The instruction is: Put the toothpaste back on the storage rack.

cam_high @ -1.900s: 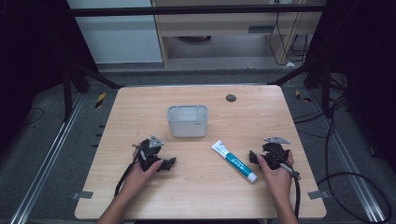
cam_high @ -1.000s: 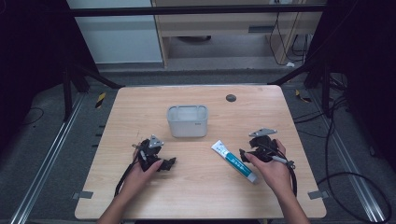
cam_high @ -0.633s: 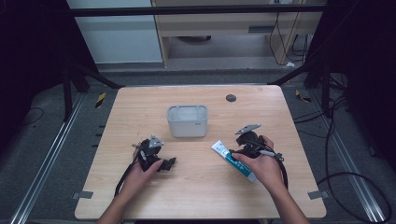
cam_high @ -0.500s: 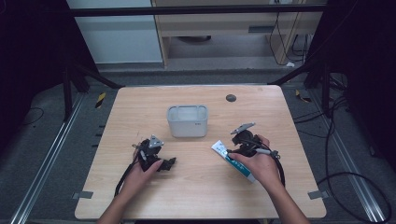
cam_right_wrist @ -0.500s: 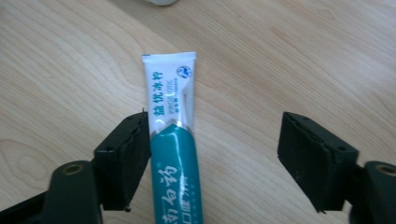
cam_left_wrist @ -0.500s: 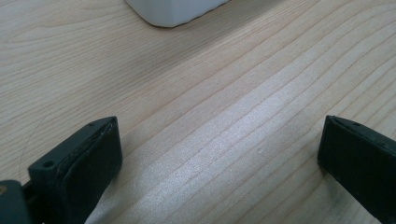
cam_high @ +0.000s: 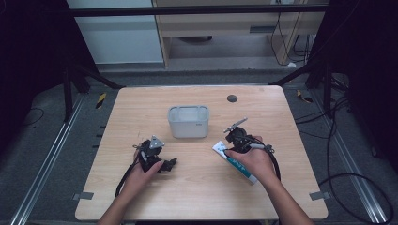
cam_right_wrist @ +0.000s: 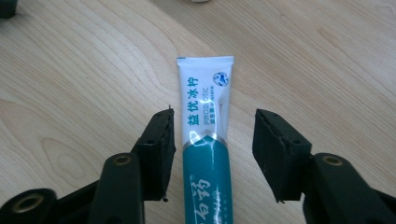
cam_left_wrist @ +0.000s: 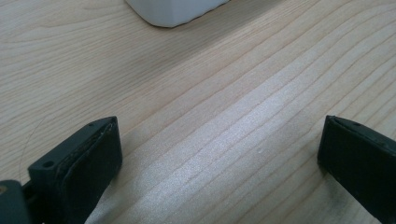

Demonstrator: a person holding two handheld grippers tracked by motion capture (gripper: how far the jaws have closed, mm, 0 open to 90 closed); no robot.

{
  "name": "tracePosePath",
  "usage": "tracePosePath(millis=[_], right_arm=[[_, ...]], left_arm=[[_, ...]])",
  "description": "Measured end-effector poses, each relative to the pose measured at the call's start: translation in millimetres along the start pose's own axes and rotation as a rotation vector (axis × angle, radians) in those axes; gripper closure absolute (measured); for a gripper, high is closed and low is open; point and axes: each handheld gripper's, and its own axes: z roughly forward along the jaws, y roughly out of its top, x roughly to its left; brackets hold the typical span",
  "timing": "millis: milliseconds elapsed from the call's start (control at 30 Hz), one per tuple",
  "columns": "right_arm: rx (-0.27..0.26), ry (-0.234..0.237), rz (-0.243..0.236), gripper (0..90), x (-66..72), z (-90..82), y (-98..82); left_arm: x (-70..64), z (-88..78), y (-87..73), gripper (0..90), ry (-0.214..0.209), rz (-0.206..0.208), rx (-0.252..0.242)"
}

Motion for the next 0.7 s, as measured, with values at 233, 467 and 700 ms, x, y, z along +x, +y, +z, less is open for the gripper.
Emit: tracePosePath(millis=[233,467,700], right_arm=[[0.027,0.015,-0.016,52.6,2.8,3.7,8.5],[0.062,0.019,-0.018,53.2,2.3,9.0,13.4],[0.093,0.035,-0.005,51.1,-1.4,14.6,13.7]], left_arm=[[0.0,0.0,0.0,0.0,0.0,0.0,0.0],[0.0,0.0,0.0,0.0,0.0,0.0,0.0],[0.0,0.0,0.0,0.0,0.0,0.0,0.0]])
